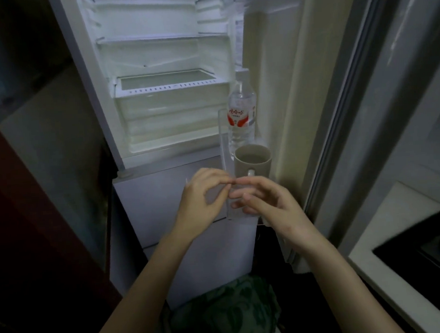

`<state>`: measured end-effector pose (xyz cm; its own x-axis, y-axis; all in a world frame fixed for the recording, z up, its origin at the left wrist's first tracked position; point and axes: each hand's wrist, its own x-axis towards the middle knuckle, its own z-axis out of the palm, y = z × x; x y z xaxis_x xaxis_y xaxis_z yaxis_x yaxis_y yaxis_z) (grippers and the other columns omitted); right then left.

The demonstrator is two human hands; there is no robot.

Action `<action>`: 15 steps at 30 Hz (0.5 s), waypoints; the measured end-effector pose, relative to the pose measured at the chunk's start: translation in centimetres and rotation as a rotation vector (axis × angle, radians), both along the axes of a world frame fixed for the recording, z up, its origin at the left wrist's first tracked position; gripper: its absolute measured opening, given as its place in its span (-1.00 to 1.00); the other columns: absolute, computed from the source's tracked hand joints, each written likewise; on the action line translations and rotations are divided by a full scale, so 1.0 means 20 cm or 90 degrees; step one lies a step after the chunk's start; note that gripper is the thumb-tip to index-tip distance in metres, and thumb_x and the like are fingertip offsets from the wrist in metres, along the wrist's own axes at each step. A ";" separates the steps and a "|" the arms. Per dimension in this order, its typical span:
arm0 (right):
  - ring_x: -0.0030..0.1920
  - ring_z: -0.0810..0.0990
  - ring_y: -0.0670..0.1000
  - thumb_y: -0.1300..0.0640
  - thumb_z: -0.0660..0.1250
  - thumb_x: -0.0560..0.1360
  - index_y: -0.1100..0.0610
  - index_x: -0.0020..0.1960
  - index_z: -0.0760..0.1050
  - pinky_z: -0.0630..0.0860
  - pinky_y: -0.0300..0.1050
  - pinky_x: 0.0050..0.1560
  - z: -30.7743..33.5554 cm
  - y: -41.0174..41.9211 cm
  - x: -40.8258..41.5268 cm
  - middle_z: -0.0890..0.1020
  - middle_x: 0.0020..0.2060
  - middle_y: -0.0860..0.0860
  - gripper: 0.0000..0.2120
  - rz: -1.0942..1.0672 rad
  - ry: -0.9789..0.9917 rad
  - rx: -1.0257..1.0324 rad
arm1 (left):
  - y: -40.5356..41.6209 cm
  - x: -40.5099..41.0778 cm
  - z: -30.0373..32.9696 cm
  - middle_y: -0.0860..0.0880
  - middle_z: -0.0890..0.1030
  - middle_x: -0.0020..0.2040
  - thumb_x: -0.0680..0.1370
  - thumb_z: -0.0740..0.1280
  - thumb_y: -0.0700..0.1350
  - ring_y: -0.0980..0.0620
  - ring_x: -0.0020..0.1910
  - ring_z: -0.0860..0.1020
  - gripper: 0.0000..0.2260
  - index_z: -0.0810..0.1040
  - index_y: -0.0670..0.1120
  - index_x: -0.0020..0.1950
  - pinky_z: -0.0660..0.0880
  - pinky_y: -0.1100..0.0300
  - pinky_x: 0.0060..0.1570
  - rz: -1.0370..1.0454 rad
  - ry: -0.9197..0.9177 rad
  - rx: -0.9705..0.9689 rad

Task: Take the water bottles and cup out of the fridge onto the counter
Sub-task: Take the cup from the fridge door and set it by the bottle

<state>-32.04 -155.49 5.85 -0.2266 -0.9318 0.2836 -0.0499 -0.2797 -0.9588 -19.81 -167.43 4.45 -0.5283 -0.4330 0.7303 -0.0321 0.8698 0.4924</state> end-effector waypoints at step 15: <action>-0.15 0.65 0.01 0.32 0.25 0.50 0.23 0.09 0.54 0.58 -0.23 -0.06 -0.01 0.18 -0.14 0.70 -0.18 0.09 -0.80 -0.169 -0.012 -0.021 | 0.05 -0.23 -0.02 -0.01 0.65 -0.08 0.43 0.40 -0.12 0.09 -0.02 0.45 -0.82 0.65 -0.15 -0.01 0.38 0.34 0.06 -0.116 -0.034 -0.079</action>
<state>-34.88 -151.88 5.59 -0.4673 -0.8292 0.3067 -0.1084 -0.2906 -0.9507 -24.50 -166.33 4.07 -0.6288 -0.2355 0.7410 0.1087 0.9170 0.3837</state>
